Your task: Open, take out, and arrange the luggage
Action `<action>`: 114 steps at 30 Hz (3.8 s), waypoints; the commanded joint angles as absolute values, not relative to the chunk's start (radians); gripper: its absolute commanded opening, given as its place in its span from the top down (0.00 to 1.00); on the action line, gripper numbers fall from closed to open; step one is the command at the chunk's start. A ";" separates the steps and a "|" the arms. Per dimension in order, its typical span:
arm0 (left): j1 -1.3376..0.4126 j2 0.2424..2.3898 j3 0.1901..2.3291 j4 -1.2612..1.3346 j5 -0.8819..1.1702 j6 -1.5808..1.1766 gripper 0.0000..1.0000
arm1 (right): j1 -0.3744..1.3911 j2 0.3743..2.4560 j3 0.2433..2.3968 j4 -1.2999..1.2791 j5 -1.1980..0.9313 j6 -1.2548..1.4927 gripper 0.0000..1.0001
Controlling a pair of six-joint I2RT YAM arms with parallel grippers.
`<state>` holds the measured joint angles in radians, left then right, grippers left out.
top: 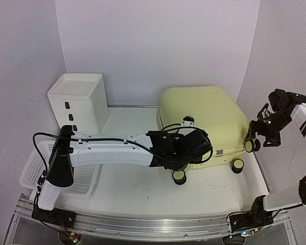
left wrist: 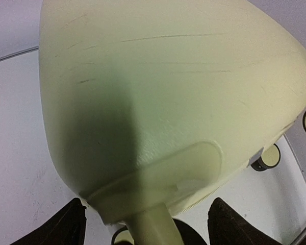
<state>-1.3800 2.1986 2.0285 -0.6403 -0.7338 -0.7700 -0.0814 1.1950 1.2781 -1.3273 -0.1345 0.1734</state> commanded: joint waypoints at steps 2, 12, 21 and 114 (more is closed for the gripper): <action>-1.323 2.138 1.999 -0.649 -0.703 -0.791 0.24 | -0.075 1.296 1.324 -1.266 -0.149 0.122 0.09; -1.251 2.026 1.819 -0.649 -0.623 -0.758 0.40 | -0.055 1.326 1.225 -1.123 -0.251 0.066 0.34; -1.168 1.848 1.592 -0.652 -0.639 -0.680 0.42 | 0.277 1.236 1.041 -0.977 -0.280 0.274 0.55; -1.445 1.683 1.363 -0.614 -0.214 -0.471 0.59 | 0.083 1.761 1.863 -1.022 -0.520 0.370 0.02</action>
